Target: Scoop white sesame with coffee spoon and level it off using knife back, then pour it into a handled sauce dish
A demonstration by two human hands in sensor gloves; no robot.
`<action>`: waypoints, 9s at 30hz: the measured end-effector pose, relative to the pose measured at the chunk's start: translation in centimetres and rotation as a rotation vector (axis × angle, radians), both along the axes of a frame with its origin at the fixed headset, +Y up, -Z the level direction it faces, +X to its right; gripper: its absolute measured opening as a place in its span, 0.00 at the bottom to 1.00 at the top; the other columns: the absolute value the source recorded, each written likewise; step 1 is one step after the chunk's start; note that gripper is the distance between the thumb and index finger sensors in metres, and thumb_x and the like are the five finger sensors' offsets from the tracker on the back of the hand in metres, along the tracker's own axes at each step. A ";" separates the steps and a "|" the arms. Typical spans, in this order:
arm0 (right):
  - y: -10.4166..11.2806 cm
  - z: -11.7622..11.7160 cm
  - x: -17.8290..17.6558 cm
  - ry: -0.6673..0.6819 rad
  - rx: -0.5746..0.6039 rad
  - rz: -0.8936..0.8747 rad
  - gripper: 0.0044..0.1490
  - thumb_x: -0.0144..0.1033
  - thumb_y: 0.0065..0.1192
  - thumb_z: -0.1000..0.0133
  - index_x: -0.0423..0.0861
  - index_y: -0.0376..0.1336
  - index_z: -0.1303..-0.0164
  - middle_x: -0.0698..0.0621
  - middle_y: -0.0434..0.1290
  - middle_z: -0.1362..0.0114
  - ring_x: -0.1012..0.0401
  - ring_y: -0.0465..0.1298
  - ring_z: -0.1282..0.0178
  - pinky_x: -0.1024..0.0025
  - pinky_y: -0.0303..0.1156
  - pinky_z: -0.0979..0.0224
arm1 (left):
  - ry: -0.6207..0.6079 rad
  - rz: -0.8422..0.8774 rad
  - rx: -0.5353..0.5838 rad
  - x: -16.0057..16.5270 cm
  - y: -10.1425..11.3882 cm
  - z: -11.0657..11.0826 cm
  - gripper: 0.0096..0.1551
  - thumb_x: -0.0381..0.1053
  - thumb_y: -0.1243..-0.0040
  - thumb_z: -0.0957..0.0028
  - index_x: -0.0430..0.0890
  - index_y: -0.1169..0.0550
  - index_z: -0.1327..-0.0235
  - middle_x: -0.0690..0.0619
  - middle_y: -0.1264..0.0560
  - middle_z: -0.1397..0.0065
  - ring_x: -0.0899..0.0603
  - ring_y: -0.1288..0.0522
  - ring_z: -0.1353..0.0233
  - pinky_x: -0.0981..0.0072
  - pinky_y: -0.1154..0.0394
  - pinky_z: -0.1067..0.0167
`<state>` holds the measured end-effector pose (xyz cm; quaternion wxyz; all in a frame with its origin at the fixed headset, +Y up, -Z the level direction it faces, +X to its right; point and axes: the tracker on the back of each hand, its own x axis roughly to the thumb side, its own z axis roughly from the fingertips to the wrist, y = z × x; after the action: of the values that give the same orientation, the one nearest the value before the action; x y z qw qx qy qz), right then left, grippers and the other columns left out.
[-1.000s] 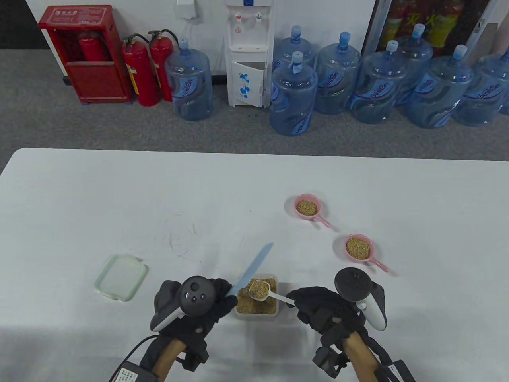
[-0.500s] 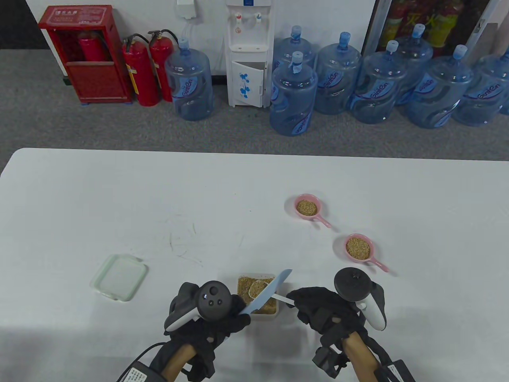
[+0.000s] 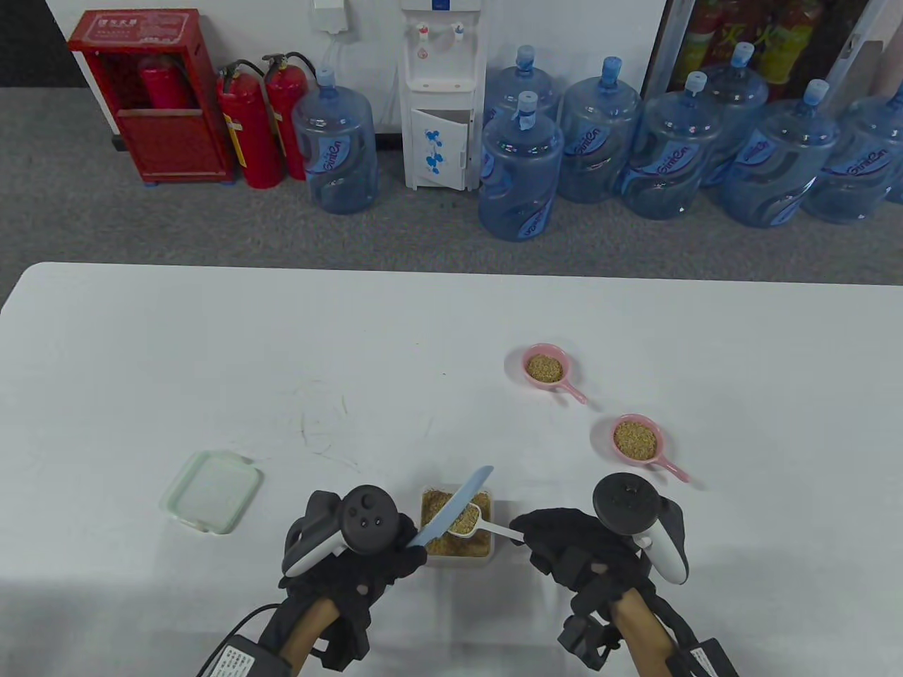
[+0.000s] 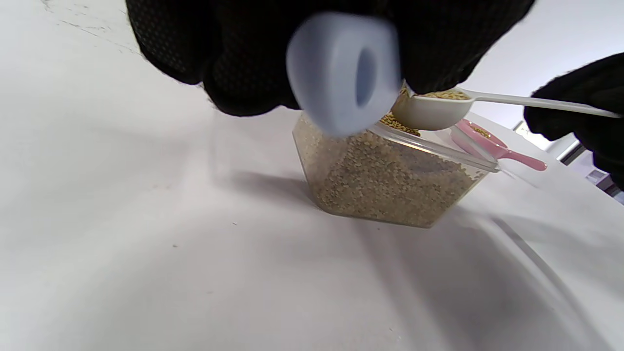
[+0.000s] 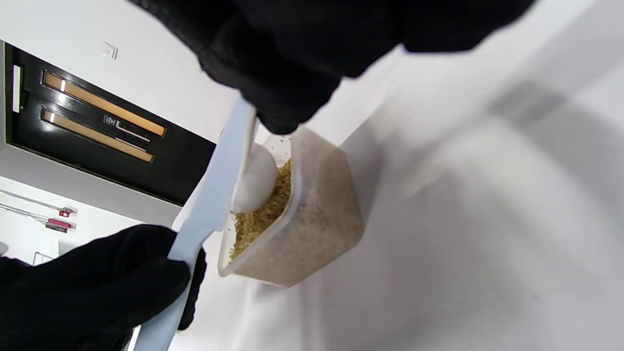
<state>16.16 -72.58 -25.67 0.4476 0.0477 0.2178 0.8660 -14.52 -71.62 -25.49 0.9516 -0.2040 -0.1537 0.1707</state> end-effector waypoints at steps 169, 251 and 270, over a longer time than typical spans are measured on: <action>3.5 -12.9 -0.5 -0.516 0.478 0.843 0.28 0.39 0.56 0.34 0.55 0.65 0.21 0.53 0.76 0.35 0.63 0.75 0.50 0.59 0.74 0.38 | 0.208 -0.248 0.347 -5.3 -0.7 -2.7 0.53 0.75 0.61 0.48 0.53 0.55 0.11 0.45 0.58 0.08 0.25 0.61 0.14 0.33 0.51 0.20; 5.7 1.6 2.8 -0.326 0.724 0.647 0.48 0.62 0.55 0.38 0.49 0.54 0.11 0.43 0.58 0.11 0.47 0.65 0.18 0.41 0.59 0.18 | 0.210 -0.256 0.293 -5.1 -1.4 -2.6 0.57 0.75 0.60 0.48 0.49 0.58 0.12 0.43 0.61 0.09 0.23 0.64 0.15 0.31 0.54 0.21; 1.6 0.0 6.5 -0.321 0.638 0.721 0.56 0.68 0.40 0.38 0.52 0.31 0.08 0.44 0.29 0.07 0.43 0.36 0.09 0.35 0.37 0.15 | 0.438 -0.277 0.293 -10.3 -1.0 -4.0 0.56 0.74 0.58 0.47 0.49 0.57 0.12 0.43 0.60 0.09 0.24 0.63 0.15 0.31 0.53 0.21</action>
<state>22.71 -71.00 -25.66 0.1113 -0.0300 -0.1265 0.9853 -24.77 -72.61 -29.46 0.9957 -0.0419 0.0615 0.0554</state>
